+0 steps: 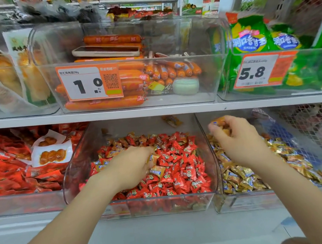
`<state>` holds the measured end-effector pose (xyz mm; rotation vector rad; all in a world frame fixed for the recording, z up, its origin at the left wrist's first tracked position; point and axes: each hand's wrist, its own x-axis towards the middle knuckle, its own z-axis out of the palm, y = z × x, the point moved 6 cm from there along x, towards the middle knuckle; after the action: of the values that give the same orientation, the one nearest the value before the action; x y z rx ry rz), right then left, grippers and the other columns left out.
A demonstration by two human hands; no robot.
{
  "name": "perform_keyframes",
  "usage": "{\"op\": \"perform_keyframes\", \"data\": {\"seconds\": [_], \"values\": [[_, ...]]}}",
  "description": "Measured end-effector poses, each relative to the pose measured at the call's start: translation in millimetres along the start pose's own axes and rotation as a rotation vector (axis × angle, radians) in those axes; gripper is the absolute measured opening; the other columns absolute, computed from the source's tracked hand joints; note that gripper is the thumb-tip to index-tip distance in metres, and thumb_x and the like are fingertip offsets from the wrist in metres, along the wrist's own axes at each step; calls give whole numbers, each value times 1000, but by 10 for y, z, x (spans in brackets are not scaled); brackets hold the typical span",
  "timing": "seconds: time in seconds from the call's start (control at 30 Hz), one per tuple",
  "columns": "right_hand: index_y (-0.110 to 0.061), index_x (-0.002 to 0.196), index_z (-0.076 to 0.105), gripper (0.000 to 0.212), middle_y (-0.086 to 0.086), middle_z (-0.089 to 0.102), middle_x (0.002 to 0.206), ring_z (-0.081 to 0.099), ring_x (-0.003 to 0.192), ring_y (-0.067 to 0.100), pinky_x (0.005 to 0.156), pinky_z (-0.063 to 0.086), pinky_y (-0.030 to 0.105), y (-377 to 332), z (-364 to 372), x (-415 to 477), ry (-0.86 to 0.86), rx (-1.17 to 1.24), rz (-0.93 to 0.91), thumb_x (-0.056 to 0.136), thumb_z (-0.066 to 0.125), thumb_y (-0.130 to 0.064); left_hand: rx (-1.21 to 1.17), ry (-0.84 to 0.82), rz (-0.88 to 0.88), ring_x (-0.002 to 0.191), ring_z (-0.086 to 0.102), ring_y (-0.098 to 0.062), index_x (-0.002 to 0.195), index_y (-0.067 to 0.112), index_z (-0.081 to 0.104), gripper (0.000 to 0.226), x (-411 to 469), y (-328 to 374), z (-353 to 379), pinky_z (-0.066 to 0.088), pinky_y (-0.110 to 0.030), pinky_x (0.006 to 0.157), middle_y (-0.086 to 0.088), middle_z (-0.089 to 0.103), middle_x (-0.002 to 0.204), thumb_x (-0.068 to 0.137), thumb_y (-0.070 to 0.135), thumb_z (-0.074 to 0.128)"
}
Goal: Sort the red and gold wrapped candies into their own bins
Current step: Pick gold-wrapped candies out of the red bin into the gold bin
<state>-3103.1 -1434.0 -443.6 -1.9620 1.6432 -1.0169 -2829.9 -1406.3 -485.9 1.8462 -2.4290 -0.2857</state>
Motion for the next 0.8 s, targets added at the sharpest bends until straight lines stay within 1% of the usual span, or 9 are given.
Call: {"op": "perform_keyframes", "data": {"seconds": [0.07, 0.17, 0.23, 0.3, 0.37, 0.47, 0.6, 0.73, 0.8], "values": [[-20, 109, 68, 13, 2, 65, 91, 63, 83, 25, 73, 44, 35, 251, -101, 18, 33, -222, 40, 103, 61, -29, -101, 97, -26, 82, 64, -21, 133, 20, 57, 29, -13, 58, -111, 52, -40, 79, 3, 63, 86, 108, 35, 52], [-34, 135, 62, 39, 1, 57, 117, 62, 113, 30, 99, 47, 45, 506, -102, -27, -184, -451, 92, 96, 65, -35, -346, 215, -75, 85, 60, -16, 141, 21, 56, 36, -71, 195, -251, 42, -32, 78, 4, 64, 100, 108, 35, 54], [-49, 144, 52, 51, -6, 54, 142, 52, 134, 27, 110, 37, 55, 531, -95, -102, -296, -581, 75, 95, 63, -43, -522, 285, -115, 89, 60, -11, 132, 26, 62, 27, -112, 288, -286, 42, -31, 77, 11, 66, 109, 107, 35, 55], [-55, 143, 52, 50, -8, 44, 159, 41, 146, 27, 115, 29, 58, 487, -135, -147, -295, -573, 56, 96, 62, -41, -800, 326, -149, 65, 54, -3, 109, 28, 69, 13, -139, 377, -247, 42, -31, 65, 22, 62, 75, 107, 33, 57], [-52, 130, 62, 37, -7, 52, 151, 50, 137, 22, 110, 39, 50, 377, -241, -182, -198, -418, -7, 97, 63, -34, -1072, 296, -208, 62, 44, -12, 100, 26, 69, 14, -162, 509, -183, 41, -32, 62, 13, 52, 66, 107, 31, 58], [-38, 118, 72, 19, -9, 73, 111, 69, 97, 5, 82, 55, 31, 225, -378, -297, -102, 61, -23, 103, 63, -32, -1203, 279, -194, 67, 39, -20, 97, 26, 69, 16, -185, 845, -170, 38, -36, 60, 1, 45, 71, 107, 29, 57], [-22, 127, 71, 33, 7, 77, 104, 77, 88, 34, 73, 64, 42, 43, -237, -487, -233, 668, 179, 104, 59, -42, -982, 424, -99, 61, 54, -2, 99, 28, 70, 13, -32, 1267, -256, 44, -30, 66, 22, 61, 67, 106, 29, 58], [-12, 120, 76, 33, 29, 68, 96, 71, 79, 31, 71, 61, 37, 175, -265, -465, -190, 844, 263, 107, 58, -37, -654, 507, -16, 93, 66, -19, 109, 25, 65, 9, 198, 1679, -320, 44, -34, 76, 8, 70, 95, 105, 29, 58], [-5, 121, 74, 30, 25, 74, 98, 72, 81, 24, 71, 60, 31, 342, -342, -423, -164, 928, 313, 110, 55, -25, -538, 492, 3, 99, 65, -26, 116, 25, 63, 14, 352, 1853, -295, 49, -39, 82, 2, 71, 101, 105, 30, 57]]}}
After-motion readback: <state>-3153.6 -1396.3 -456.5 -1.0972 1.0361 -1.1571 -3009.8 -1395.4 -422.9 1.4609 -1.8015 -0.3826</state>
